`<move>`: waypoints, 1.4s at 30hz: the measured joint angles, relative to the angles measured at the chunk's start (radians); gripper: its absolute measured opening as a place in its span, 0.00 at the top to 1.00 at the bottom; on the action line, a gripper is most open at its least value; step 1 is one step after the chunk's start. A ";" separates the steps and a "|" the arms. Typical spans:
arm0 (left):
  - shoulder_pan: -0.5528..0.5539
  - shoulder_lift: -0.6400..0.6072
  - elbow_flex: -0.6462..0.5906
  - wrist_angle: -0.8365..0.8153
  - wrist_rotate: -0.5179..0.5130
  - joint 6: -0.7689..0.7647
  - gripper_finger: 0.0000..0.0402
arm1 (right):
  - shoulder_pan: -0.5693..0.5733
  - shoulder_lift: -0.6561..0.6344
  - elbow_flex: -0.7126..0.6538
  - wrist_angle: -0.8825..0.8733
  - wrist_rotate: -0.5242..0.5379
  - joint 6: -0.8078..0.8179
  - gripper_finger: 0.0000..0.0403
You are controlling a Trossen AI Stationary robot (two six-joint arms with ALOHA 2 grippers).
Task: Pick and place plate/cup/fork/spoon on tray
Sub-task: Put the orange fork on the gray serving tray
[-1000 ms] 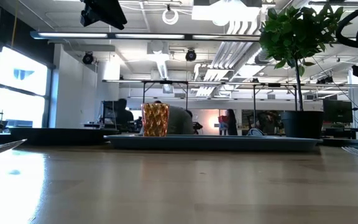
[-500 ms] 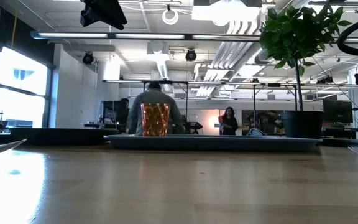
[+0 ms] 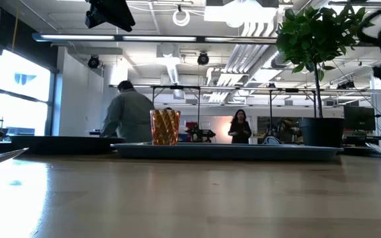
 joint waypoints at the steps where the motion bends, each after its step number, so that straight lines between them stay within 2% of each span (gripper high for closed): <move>1: 0.000 0.000 0.000 0.000 0.000 0.000 0.80 | 0.000 0.000 0.015 -0.011 0.019 0.000 0.96; 12: 0.000 0.000 0.000 -0.001 0.003 0.018 0.80 | -0.062 -0.002 0.125 -0.064 0.160 -0.111 0.97; 19: 0.000 0.000 0.000 -0.019 0.012 0.018 0.80 | -0.150 -0.002 0.216 -0.105 0.304 -0.328 0.97; 36: 0.000 0.000 0.000 -0.018 0.015 0.034 0.80 | -0.438 -0.004 0.499 -0.376 0.644 -0.933 0.97; 42: 0.000 0.000 0.000 -0.018 0.015 0.034 0.80 | -0.545 -0.004 0.552 -0.496 0.769 -1.001 0.97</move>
